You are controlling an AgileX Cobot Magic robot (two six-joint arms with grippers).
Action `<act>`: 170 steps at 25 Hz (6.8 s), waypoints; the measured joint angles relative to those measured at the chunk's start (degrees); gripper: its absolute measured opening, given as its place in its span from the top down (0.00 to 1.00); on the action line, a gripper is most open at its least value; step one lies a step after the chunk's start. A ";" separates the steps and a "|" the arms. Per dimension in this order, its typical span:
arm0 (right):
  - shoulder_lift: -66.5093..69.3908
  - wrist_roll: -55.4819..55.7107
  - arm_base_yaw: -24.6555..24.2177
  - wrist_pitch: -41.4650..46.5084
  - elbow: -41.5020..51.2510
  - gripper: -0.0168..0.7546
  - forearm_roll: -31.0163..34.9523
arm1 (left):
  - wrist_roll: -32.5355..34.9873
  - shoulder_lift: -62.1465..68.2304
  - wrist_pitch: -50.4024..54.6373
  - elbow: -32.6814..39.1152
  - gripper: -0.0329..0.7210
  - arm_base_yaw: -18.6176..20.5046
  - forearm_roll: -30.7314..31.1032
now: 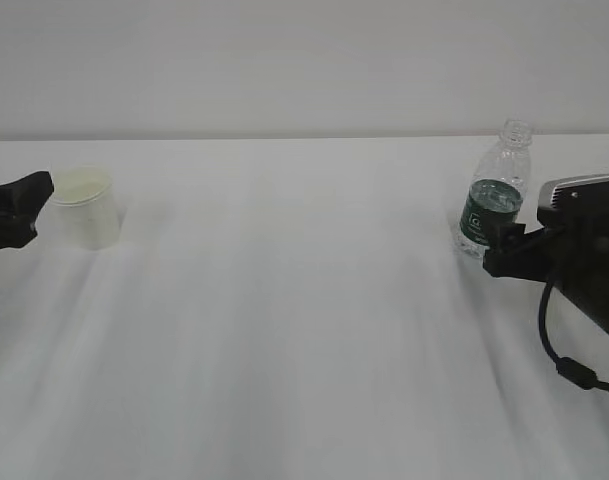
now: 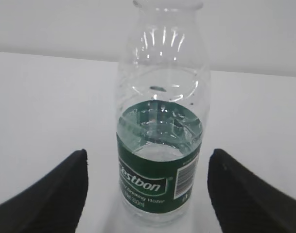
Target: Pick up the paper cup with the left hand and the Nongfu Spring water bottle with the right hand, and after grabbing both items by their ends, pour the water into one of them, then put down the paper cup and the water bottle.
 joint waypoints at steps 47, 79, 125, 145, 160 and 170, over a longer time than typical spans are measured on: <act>-39.89 2.01 0.00 21.57 10.49 0.23 1.11 | 0.86 -41.80 27.08 0.54 0.32 0.00 -8.26; -79.00 1.91 0.00 61.36 10.81 0.23 1.02 | 0.80 -64.15 55.21 -2.94 0.34 0.00 -8.36; -95.65 1.59 0.00 113.80 0.69 0.23 0.33 | 0.93 -75.12 98.97 -11.56 0.42 0.00 -4.28; -97.56 1.59 0.00 123.75 0.69 0.23 1.59 | 0.93 -75.80 125.14 -11.82 0.43 -4.35 -5.08; -100.24 1.59 0.00 128.80 2.08 0.23 1.59 | 0.93 -76.35 125.50 -6.94 0.51 -4.35 -8.73; -104.49 1.59 0.00 130.04 2.82 0.23 1.59 | 0.93 -77.07 124.60 -6.70 0.55 -4.35 -8.96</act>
